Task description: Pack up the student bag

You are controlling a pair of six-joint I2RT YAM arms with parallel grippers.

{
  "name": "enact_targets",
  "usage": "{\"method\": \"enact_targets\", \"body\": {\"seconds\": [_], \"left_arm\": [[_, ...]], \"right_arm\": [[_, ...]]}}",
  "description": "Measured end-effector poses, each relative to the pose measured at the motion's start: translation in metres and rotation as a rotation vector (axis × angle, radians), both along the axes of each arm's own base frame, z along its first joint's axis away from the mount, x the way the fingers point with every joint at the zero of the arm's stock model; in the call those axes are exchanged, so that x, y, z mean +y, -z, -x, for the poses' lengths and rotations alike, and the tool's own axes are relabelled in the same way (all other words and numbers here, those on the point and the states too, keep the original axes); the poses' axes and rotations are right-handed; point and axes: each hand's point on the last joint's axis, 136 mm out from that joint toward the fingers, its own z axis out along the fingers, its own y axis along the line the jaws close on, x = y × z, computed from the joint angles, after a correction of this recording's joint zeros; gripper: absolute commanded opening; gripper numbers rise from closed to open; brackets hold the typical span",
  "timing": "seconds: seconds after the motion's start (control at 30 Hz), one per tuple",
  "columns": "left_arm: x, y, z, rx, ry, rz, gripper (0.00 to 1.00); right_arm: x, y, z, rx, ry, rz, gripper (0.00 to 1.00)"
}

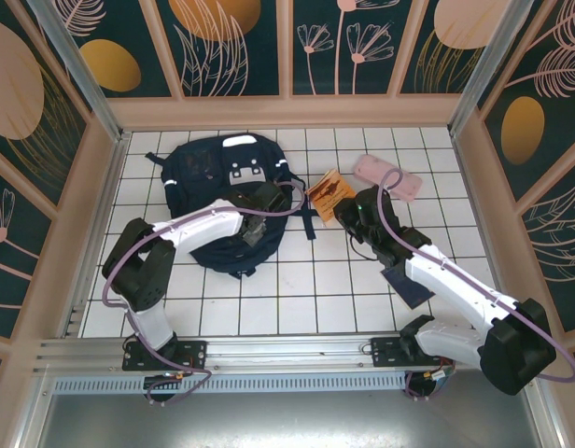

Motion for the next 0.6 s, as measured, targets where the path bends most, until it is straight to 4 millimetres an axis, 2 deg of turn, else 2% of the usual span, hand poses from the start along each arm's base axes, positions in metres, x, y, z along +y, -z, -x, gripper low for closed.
{"method": "enact_targets", "body": {"seconds": [0.13, 0.37, 0.43, 0.53, 0.6], "left_arm": [[-0.001, -0.033, -0.008, -0.098, 0.001, 0.045, 0.03], [0.001, -0.122, -0.027, -0.390, -0.034, 0.181, 0.00], [0.003, -0.142, -0.028, -0.456, -0.046, 0.227, 0.01], [0.002, -0.164, -0.029, -0.519, -0.056, 0.292, 0.00], [-0.001, -0.171, -0.031, -0.543, -0.061, 0.328, 0.00]], "right_arm": [[0.000, 0.000, 0.000, 0.001, 0.000, 0.001, 0.00], [-0.001, 0.002, 0.001, 0.008, 0.000, 0.006, 0.00], [0.000, 0.002, 0.001, 0.008, -0.002, 0.006, 0.00], [0.003, 0.001, 0.003, 0.005, -0.025, -0.002, 0.00], [0.007, -0.001, 0.006, -0.010, -0.054, -0.024, 0.00]]}}
